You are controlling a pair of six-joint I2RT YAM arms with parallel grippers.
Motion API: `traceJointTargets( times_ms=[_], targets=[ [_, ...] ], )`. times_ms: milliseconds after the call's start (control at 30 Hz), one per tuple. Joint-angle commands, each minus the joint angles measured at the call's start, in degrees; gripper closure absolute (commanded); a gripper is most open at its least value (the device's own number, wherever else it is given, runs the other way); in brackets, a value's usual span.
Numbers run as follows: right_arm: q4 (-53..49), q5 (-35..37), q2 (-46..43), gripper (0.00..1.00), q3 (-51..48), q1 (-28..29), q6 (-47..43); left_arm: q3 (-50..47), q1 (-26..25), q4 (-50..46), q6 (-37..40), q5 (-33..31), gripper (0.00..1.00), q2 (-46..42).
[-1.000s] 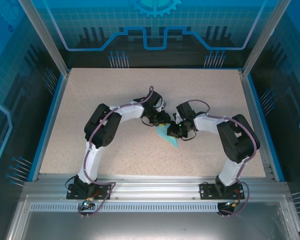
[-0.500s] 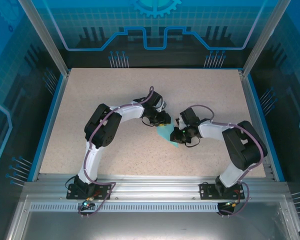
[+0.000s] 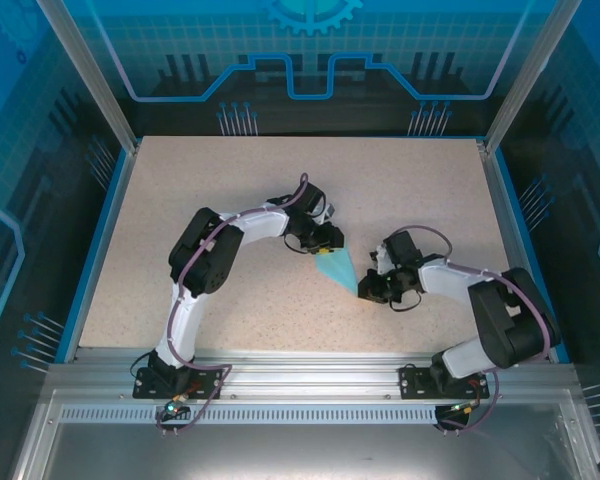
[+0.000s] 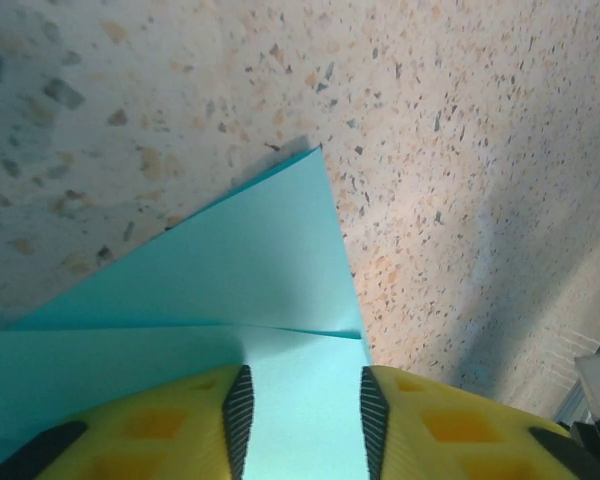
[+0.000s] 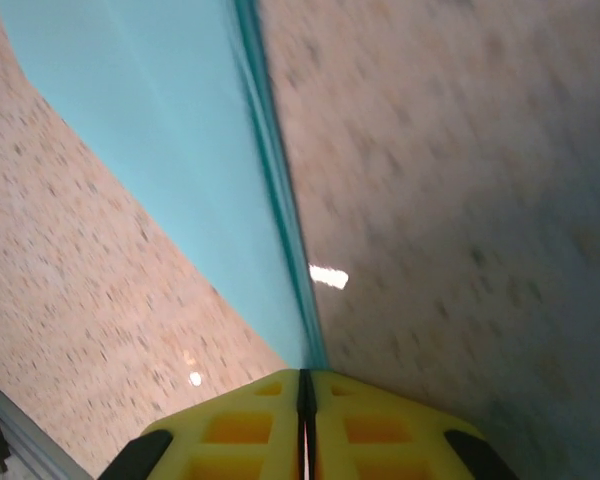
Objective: Fold a paper plane with a square sheet of paper (fold left side to right side)
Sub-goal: Fourth fold the wing at the center of the table, then turn over the paper at the center of the table.
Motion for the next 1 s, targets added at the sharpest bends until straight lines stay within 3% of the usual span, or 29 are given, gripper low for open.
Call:
traceJointTargets(
  times_ms=[0, 200, 367, 567, 967],
  targets=[
    [-9.2, -0.3, -5.4, 0.88, -1.8, -2.0, -3.0, -0.4, 2.4, -2.0, -0.4, -0.9, 0.56, -5.3],
    [-7.9, 3.7, -15.8, 0.70, 1.0, -5.0, -4.0, -6.0, 3.8, -0.9, -0.5, -4.0, 0.41, -14.2],
    [-4.9, 3.7, -20.0, 0.54, 1.8, -6.0, -5.0, -13.0, 4.1, 3.9, -3.4, -3.3, 0.37, -16.1],
    [-3.6, 1.8, -21.6, 0.53, 0.7, -6.2, -5.1, -15.8, 3.8, 13.1, -8.3, 1.0, 0.38, -11.7],
    [-3.8, 1.6, -22.7, 0.53, -0.9, -6.3, -5.2, -12.6, 2.9, 17.8, -11.3, 3.9, 0.48, -4.8]
  ],
)
